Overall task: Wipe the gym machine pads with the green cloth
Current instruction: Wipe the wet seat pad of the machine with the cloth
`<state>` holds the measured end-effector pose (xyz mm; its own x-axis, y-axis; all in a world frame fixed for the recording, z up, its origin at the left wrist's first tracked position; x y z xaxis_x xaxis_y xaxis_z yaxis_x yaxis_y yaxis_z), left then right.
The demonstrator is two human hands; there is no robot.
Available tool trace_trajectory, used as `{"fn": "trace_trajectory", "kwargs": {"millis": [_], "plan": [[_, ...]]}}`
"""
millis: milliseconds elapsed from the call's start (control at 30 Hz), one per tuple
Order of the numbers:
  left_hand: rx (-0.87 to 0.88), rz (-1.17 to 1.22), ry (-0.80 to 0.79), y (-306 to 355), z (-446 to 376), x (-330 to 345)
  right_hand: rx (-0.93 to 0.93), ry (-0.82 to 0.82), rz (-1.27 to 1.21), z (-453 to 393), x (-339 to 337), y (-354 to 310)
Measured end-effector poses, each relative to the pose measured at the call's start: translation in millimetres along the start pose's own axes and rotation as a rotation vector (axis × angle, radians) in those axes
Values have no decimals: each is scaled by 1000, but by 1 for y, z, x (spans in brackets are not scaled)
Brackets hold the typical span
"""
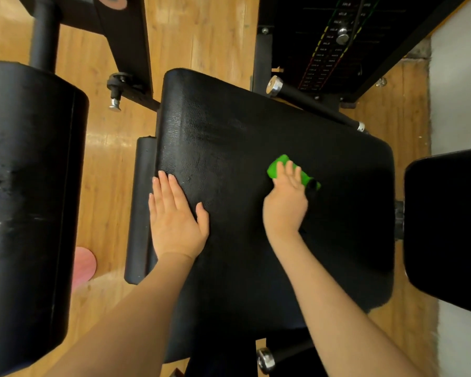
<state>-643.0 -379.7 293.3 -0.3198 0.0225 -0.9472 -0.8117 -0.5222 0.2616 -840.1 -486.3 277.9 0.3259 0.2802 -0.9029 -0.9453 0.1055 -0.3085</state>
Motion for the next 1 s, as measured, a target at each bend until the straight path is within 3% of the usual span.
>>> {"fn": "trace_trajectory", "kwargs": {"millis": [200, 467, 567, 700, 1000], "plan": [[22, 18, -8, 0, -1, 0, -388, 16, -133, 12, 10, -126], [46, 70, -44, -2, -1, -1, -705, -72, 26, 25, 14, -180], [41, 151, -83, -6, 7, -3, -821, -94, 209, 36, 17, -199], [-89, 181, -99, -24, 47, -4, -915, -139, 265, 48, 24, -214], [-146, 53, -62, -29, 66, 1, -836, -102, 81, 56, 18, -162]]}}
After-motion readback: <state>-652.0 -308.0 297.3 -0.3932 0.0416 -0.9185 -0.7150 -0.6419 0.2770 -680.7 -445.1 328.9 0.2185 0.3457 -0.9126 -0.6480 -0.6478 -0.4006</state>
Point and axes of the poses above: each hand's wrist, its own z-axis away from the middle knuckle, its own x-axis out of the palm, y = z × x, the point moved 9 cm from there along -z, towards the middle knuckle, and after that the axes turned 7 degrees about z, right-handed, at the moved point
